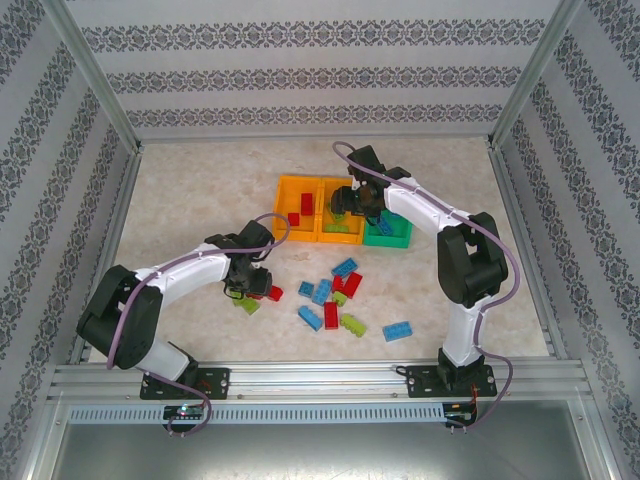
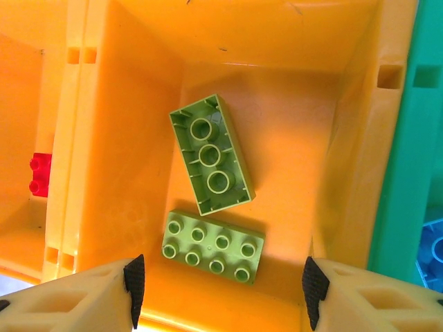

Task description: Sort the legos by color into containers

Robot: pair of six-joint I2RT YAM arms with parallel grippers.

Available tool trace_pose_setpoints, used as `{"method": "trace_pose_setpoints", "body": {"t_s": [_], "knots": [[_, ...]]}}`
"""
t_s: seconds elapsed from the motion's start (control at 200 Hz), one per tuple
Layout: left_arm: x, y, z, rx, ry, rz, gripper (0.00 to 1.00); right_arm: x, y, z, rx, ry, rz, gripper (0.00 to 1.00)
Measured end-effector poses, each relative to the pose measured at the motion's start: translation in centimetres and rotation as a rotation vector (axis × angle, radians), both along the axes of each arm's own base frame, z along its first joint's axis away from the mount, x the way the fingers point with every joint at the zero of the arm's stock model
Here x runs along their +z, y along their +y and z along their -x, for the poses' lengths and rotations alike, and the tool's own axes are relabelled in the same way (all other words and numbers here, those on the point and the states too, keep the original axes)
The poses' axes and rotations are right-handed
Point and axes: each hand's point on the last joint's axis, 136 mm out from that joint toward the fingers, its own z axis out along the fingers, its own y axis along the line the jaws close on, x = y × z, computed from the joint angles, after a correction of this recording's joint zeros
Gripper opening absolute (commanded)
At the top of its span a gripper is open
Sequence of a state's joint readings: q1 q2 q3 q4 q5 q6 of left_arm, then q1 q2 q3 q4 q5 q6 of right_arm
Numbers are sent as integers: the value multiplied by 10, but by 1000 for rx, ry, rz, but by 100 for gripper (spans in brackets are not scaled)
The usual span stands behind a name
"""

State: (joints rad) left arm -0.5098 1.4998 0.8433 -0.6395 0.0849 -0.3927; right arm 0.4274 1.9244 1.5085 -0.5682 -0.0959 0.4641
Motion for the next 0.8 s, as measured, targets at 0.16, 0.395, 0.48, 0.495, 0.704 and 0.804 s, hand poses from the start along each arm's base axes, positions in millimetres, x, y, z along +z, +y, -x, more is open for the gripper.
{"method": "trace_pose_setpoints", "body": {"t_s": [0.16, 0.395, 0.48, 0.495, 0.704, 0.804], "knots": [[1, 1, -1, 2, -8, -4, 39, 1, -1, 2, 0, 0, 0, 65], [13, 1, -6, 14, -42, -2, 44, 1, -2, 5, 0, -1, 0, 65], [20, 0, -11, 18, -66, 6, 44, 2, -3, 7, 0, -2, -1, 65], [21, 0, -11, 18, -68, 7, 44, 2, -4, 7, 0, -3, -1, 65], [26, -2, -15, 40, -78, 14, 45, 4, -5, 10, 0, -6, -2, 65], [40, -8, -26, 41, -113, 35, 46, 5, -5, 11, 0, -7, -2, 65]]}}
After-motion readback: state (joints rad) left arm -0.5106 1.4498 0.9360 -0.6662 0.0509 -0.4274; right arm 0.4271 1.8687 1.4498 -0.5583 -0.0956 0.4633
